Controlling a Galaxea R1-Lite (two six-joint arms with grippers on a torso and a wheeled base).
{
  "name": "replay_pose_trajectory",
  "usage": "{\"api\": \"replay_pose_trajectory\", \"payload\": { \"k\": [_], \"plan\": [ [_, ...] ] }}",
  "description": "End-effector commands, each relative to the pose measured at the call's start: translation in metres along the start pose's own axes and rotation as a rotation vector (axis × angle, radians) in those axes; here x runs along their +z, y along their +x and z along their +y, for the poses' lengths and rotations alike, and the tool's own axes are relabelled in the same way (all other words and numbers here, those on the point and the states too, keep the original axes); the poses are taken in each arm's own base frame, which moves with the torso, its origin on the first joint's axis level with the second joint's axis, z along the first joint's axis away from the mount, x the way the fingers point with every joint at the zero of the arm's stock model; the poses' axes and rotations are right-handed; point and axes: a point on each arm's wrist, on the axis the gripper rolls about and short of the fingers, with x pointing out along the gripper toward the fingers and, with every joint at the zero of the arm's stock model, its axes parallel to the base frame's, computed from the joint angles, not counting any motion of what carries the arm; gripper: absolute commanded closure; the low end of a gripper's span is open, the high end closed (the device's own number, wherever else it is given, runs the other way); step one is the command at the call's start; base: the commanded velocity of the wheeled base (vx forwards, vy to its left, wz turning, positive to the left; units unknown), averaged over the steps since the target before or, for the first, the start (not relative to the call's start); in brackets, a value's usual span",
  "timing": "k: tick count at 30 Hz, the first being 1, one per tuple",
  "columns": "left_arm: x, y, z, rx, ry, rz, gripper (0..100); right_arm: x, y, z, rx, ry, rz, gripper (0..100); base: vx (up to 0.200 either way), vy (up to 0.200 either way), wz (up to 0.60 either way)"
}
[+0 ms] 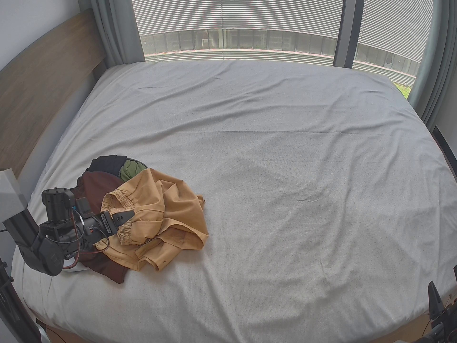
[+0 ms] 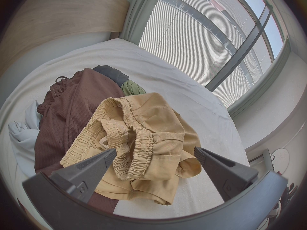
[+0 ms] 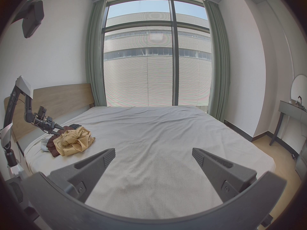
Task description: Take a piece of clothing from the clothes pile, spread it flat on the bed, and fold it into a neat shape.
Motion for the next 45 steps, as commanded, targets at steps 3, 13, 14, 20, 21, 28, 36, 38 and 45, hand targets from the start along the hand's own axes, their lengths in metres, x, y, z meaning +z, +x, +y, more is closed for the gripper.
{"api": "replay_pose_trajectory", "payload": {
  "k": [3,13,14,20,21,28,36,38,45],
  "plan": [
    [-0.006,0.012,0.006,0.008,-0.009,0.03,0,-0.005,0.0,0.0,0.0,0.0,0.006,0,0.0,0.0,0.0],
    [-0.007,0.026,0.006,-0.008,-0.011,0.04,0,-0.005,0.0,0.0,-0.006,0.007,0.006,0,0.0,0.0,0.0],
    [-0.008,0.029,0.006,-0.011,-0.013,0.042,0,-0.005,0.0,0.0,-0.006,0.007,0.006,0,0.0,0.0,0.0],
    [-0.011,0.036,-0.001,-0.032,-0.028,0.052,0,-0.005,0.0,0.0,-0.006,0.007,0.004,0,0.0,0.0,0.0],
    [-0.01,0.037,-0.002,-0.036,-0.03,0.05,0,-0.005,0.0,0.0,-0.006,0.009,0.006,0,0.0,0.0,0.0],
    [-0.006,0.045,-0.007,-0.056,-0.023,0.035,0,-0.005,0.0,0.0,-0.006,0.009,0.006,0,0.0,0.0,0.0],
    [-0.025,0.038,-0.021,-0.092,0.0,0.086,0,-0.005,0.0,0.0,-0.006,0.009,0.006,0,0.0,0.0,0.0],
    [-0.027,0.037,-0.022,-0.108,0.008,0.06,0,-0.005,0.0,0.0,-0.006,0.009,0.006,0,0.0,0.0,0.0],
    [-0.026,0.042,-0.023,-0.163,0.013,-0.04,0,-0.005,0.0,0.0,-0.006,0.009,0.006,0,0.0,0.0,0.0]
  ]
}}
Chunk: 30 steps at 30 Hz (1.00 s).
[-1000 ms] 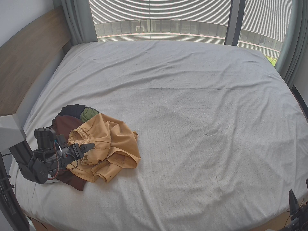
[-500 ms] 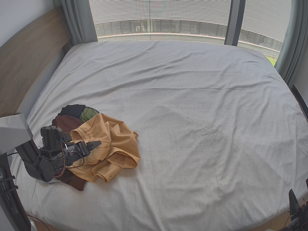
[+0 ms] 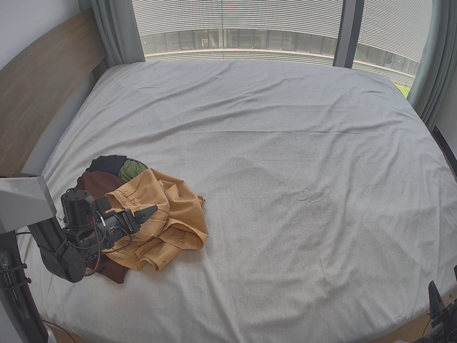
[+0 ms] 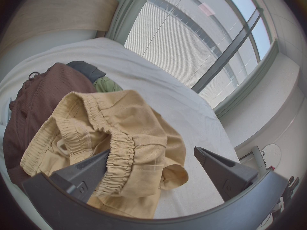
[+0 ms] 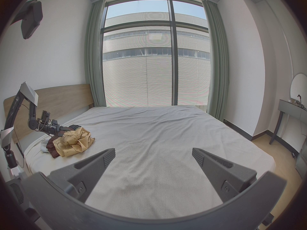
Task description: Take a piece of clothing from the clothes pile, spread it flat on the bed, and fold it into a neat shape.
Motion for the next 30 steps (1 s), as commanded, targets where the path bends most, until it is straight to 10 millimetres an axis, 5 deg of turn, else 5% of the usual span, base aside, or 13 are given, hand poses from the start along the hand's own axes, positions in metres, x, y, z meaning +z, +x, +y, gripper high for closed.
{"api": "replay_pose_trajectory", "payload": {
  "k": [1,26,27,30],
  "plan": [
    [-0.011,0.004,0.001,-0.011,-0.026,0.015,0,-0.005,0.0,0.0,0.001,0.0,0.006,0,0.0,0.0,0.0],
    [-0.02,0.027,0.001,-0.041,-0.021,0.013,0,-0.005,0.0,0.0,0.0,0.0,0.006,0,0.0,0.0,0.0],
    [-0.02,0.027,0.001,-0.043,-0.019,0.009,100,-0.005,0.0,0.0,0.0,0.0,0.006,0,0.0,0.0,0.0],
    [-0.022,0.029,0.003,-0.051,-0.013,-0.005,100,-0.005,0.0,0.0,0.0,0.0,0.006,0,0.0,0.0,0.0]
  ]
}}
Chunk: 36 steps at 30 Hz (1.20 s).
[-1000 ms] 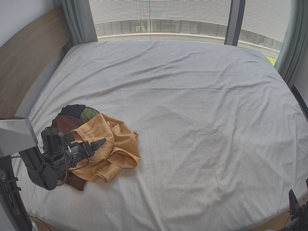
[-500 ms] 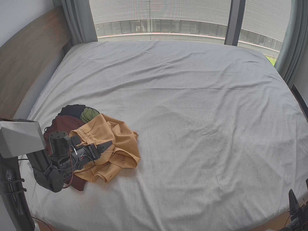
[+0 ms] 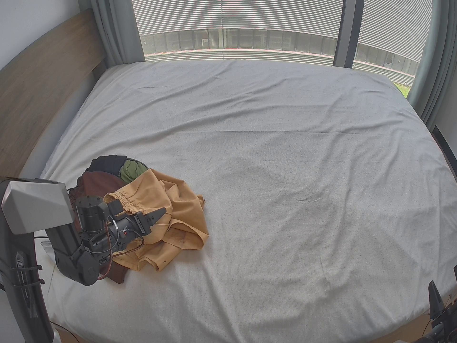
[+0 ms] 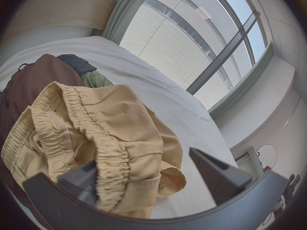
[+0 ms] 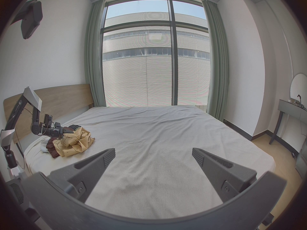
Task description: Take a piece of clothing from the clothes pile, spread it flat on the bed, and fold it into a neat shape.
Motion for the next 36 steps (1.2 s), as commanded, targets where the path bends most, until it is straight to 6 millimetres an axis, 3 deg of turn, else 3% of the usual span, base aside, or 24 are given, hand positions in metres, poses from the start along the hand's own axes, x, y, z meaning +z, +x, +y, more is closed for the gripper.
{"api": "replay_pose_trajectory", "payload": {
  "k": [1,23,36],
  "plan": [
    [-0.007,0.002,0.004,0.006,-0.003,0.01,100,-0.005,0.0,0.0,0.0,0.0,0.006,0,0.0,0.0,0.0],
    [0.001,-0.005,-0.002,-0.065,0.005,-0.034,100,-0.005,0.0,0.0,0.0,-0.001,0.006,0,0.0,0.0,0.0],
    [0.027,-0.021,-0.024,-0.147,-0.228,-0.088,100,-0.005,0.0,0.0,0.0,-0.001,0.006,0,0.0,0.0,0.0]
  ]
}}
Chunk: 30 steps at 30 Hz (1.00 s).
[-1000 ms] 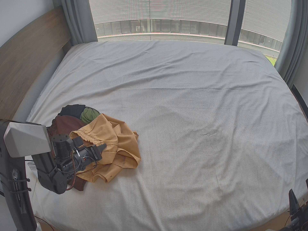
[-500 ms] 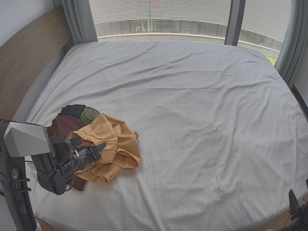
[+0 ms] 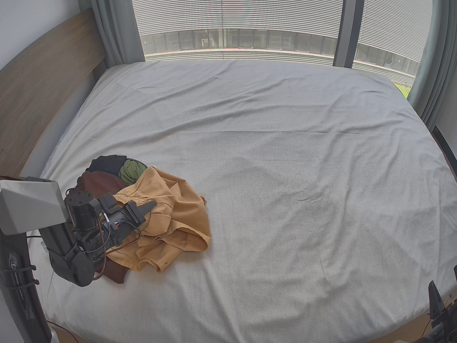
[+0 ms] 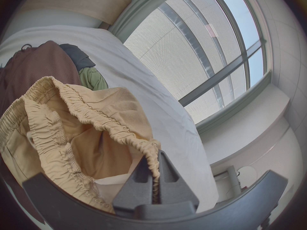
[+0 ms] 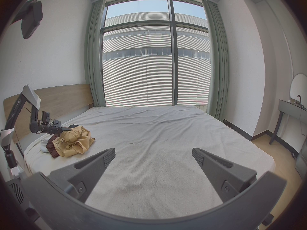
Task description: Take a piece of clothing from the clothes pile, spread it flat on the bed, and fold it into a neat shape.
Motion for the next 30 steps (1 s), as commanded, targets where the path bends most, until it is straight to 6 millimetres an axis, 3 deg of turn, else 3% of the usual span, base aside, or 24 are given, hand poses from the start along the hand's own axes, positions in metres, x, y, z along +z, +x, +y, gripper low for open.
{"api": "replay_pose_trajectory", "payload": {
  "k": [1,19,30],
  "plan": [
    [0.014,-0.008,-0.018,-0.047,-0.036,-0.041,100,-0.005,0.0,0.0,0.0,0.0,0.006,0,0.0,0.0,0.0],
    [0.04,-0.017,-0.044,-0.153,-0.352,-0.111,100,-0.005,0.0,0.0,0.0,-0.002,0.006,0,0.0,0.0,0.0],
    [0.085,-0.044,-0.079,-0.364,-0.659,-0.105,100,-0.005,0.0,0.0,0.0,-0.002,0.006,0,0.0,0.0,0.0]
  ]
}}
